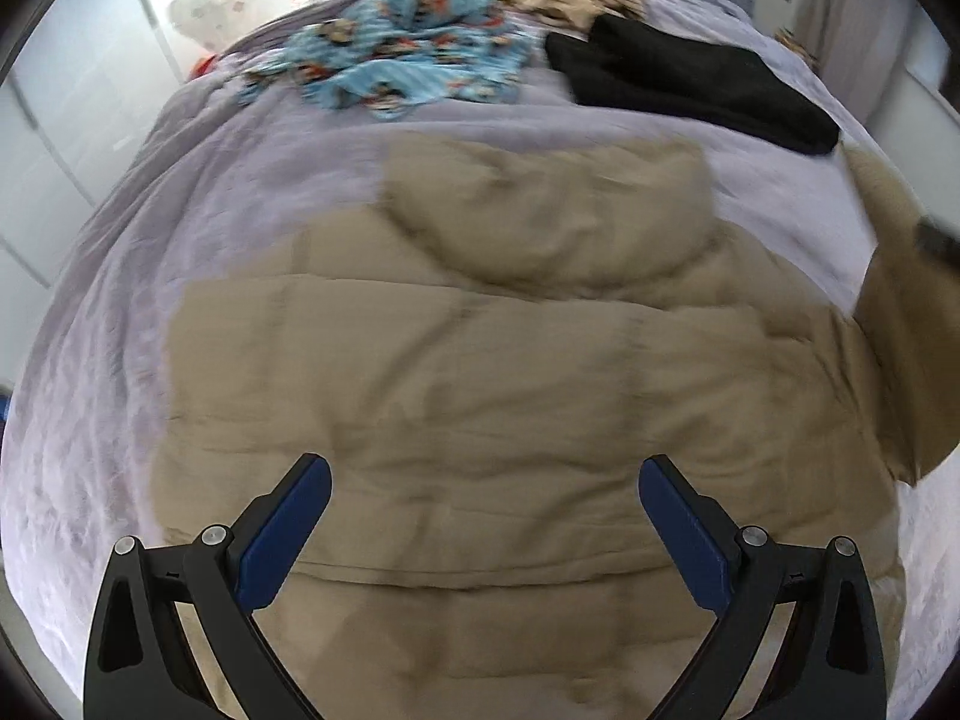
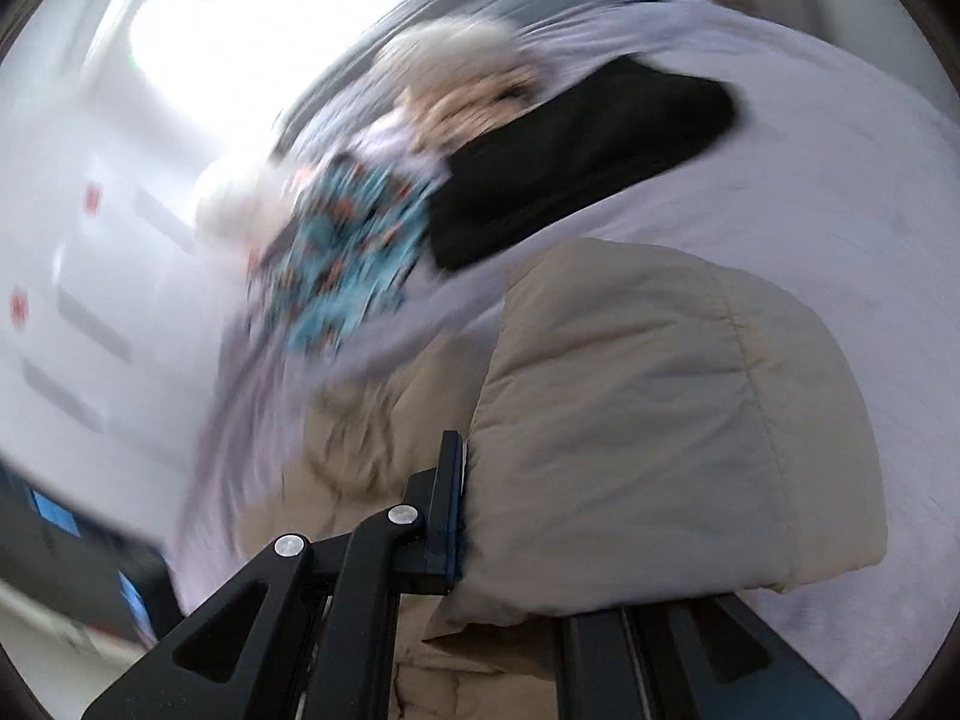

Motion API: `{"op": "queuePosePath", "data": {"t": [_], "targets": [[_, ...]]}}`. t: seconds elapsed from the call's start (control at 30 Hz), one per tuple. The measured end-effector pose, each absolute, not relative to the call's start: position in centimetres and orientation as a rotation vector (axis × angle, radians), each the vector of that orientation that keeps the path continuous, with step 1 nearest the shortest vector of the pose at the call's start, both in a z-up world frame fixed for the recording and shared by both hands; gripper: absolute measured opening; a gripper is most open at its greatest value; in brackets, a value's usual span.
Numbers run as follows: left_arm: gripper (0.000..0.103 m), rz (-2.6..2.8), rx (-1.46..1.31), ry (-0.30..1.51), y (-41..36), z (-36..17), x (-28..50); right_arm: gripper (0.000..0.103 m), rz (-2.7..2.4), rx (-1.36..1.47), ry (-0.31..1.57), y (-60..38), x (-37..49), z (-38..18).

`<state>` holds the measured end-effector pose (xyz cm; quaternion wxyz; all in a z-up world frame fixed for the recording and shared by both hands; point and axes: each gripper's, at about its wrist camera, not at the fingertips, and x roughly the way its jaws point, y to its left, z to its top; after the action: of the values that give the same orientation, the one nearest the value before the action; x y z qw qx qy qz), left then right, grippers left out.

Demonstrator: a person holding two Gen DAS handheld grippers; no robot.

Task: Fold large clothes

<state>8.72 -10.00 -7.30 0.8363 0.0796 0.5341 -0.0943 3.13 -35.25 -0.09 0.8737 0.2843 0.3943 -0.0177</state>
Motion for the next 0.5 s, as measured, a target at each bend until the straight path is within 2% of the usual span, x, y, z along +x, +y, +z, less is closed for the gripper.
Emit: {"op": "queuePosePath", "data": {"t": [0.17, 0.4, 0.47, 0.5], "targets": [[0.103, -0.151, 0.142, 1.139, -5.3, -7.8, 9.9, 0.009, 0.009, 0.497, 0.973, -27.6, 4.7, -5.1], [0.103, -0.158, 0.108, 1.164, -4.2, -9.7, 10.1, 0.009, -0.063, 0.634, 1.113, -27.8, 4.1, -12.7], [0.103, -0.171, 0.094, 1.170, -4.4, -10.1, 10.3, 0.019, -0.049, 0.685, 1.122, -28.7, 4.2, -12.8], [0.103, -0.179, 0.088, 1.172, -4.6, -10.3, 10.4, 0.040, -0.031, 0.695, 1.124, -28.8, 4.1, -12.4]]}}
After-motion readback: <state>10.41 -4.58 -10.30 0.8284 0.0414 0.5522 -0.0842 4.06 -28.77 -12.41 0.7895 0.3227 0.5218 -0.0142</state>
